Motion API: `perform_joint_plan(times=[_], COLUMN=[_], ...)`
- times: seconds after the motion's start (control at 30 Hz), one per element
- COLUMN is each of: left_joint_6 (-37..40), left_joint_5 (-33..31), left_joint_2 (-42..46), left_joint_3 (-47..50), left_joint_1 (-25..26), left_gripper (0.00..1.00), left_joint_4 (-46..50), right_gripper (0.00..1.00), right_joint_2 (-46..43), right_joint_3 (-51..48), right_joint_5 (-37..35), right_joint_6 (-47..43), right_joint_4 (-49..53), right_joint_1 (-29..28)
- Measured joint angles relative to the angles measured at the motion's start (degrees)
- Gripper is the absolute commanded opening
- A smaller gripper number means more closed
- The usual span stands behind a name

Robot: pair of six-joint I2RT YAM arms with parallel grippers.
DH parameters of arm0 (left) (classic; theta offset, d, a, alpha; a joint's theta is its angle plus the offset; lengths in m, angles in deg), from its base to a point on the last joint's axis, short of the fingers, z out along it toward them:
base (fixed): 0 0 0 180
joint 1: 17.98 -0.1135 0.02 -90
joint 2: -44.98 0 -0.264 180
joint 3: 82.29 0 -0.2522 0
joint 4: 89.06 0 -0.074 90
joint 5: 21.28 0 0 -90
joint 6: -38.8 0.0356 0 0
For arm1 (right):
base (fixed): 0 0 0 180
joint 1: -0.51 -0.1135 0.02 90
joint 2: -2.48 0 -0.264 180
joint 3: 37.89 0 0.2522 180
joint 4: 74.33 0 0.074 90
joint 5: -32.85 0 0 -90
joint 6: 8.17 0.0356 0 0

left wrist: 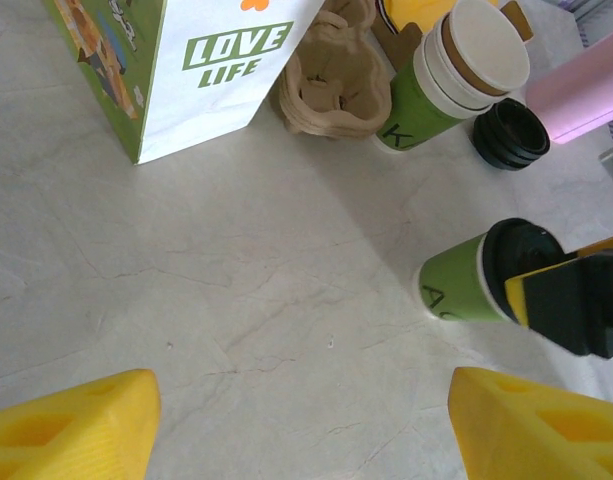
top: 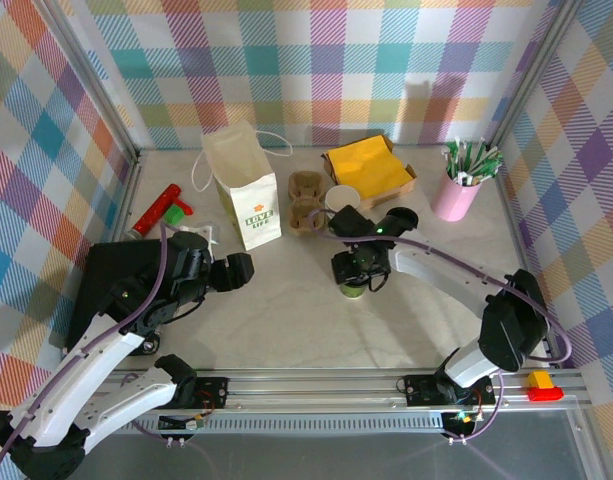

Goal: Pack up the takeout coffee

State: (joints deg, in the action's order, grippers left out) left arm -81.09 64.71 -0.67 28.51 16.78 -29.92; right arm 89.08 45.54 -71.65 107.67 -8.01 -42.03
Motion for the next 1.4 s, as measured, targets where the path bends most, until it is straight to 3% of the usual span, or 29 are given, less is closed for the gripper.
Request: perform_joint_plan(times=[0.37,0.8,1.13,1.4], left_joint_6=[0.2,0.2,0.2,0.2], left_joint_5=[-0.1,-0.2,-0.2,-0.4], left_joint_2=[-0.4,-0.7,-1.6,-1.7], left_joint_3=[-0.6,-1.5,-2.1,-2.5], left_joint_1=[0.0,0.0,0.0,0.0], left_gripper=[0.76,0.76,0.76,0.76], left_joint_4=[0.9,1.2,1.3,1.5], right_gripper=[0.75,0.76,0.76,0.80], right_joint_2=[-5.2,-4.0,1.5,2.9], right_joint_3=[-5.1,-5.1,-1.1,0.2], right_joint_5=[-0.4,-1.6,-1.7,-1.5], right_joint_6=[-4.8,-11.4,-14.4,-14.8], right_joint_4=[-1.6,-6.3,-10.9,-11.8], right_joint_1=[17.6,37.6,45.5,47.0])
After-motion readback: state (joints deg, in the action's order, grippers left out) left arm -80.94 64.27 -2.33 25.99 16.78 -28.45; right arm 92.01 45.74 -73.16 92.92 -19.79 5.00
